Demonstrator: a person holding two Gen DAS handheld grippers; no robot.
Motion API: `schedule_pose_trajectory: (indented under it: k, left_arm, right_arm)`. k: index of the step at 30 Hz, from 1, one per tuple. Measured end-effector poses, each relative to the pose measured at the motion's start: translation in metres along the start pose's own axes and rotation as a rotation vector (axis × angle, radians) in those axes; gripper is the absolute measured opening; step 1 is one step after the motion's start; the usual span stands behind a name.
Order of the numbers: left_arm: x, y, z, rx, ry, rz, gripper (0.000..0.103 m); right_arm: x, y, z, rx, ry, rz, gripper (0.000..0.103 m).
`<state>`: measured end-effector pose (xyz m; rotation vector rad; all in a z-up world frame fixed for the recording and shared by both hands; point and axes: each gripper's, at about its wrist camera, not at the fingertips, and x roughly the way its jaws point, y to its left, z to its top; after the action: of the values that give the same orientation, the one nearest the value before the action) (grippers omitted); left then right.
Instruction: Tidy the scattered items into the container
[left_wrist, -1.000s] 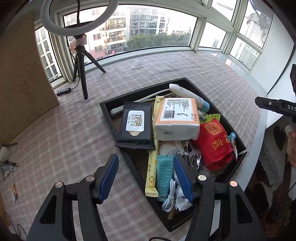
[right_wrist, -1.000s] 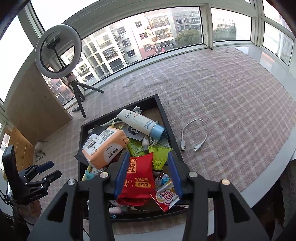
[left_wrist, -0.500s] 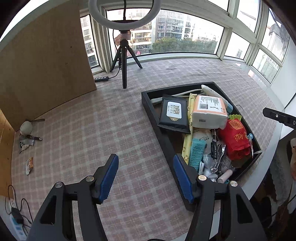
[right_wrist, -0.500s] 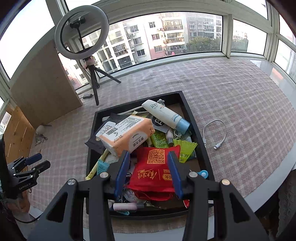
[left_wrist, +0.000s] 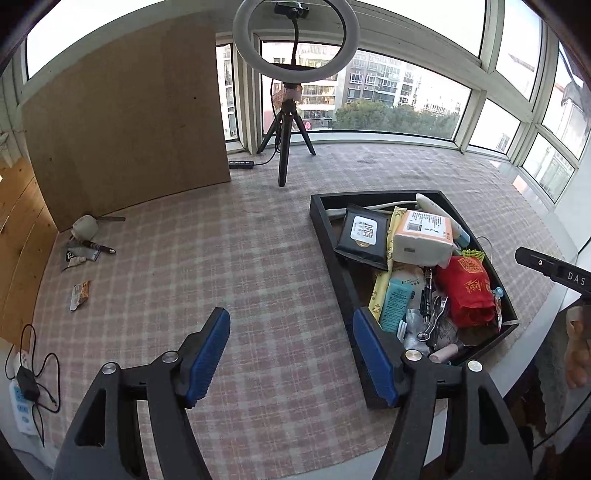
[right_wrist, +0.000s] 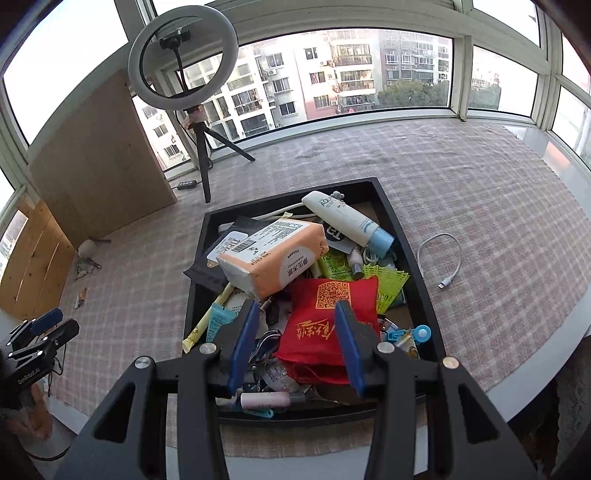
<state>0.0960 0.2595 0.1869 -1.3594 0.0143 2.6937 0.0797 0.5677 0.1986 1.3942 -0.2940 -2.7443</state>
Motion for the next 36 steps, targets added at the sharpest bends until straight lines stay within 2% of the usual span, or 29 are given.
schedule_pose_trajectory:
  k: [6, 12, 16, 21, 26, 30, 34, 36]
  left_arm:
    - [0.000, -0.006, -0.003, -0.024, -0.004, 0.007, 0.067]
    - [0.004, -0.020, -0.004, -0.018, -0.001, 0.024, 0.069]
    - [0.009, -0.029, -0.005, -0.026, 0.012, 0.027, 0.069]
    - [0.013, -0.041, -0.005, -0.038, 0.023, 0.039, 0.069]
    - [0.021, -0.056, -0.003, -0.047, 0.047, 0.054, 0.069]
    - [0.031, -0.066, -0.004, -0.049, 0.084, 0.075, 0.069]
    - [0.040, -0.068, -0.005, -0.073, 0.132, 0.125, 0.069]
    - [0.043, -0.066, -0.006, -0.083, 0.155, 0.140, 0.069]
  right_arm:
    - [-0.001, -0.009, -0.004, -0.010, -0.003, -0.015, 0.042]
    - [0.001, -0.036, -0.006, 0.034, -0.008, -0.027, 0.042]
    - [0.006, -0.066, -0.006, 0.059, -0.009, -0.077, 0.042]
    - [0.019, -0.129, 0.001, 0.119, -0.008, -0.171, 0.042]
    - [0.052, -0.188, 0.015, 0.132, 0.042, -0.221, 0.042]
    - [0.091, -0.228, 0.033, 0.131, 0.107, -0.172, 0.042]
    - [0.137, -0.248, 0.052, 0.054, 0.171, -0.150, 0.042]
    - [0.156, -0.256, 0.059, 0.043, 0.192, -0.101, 0.042]
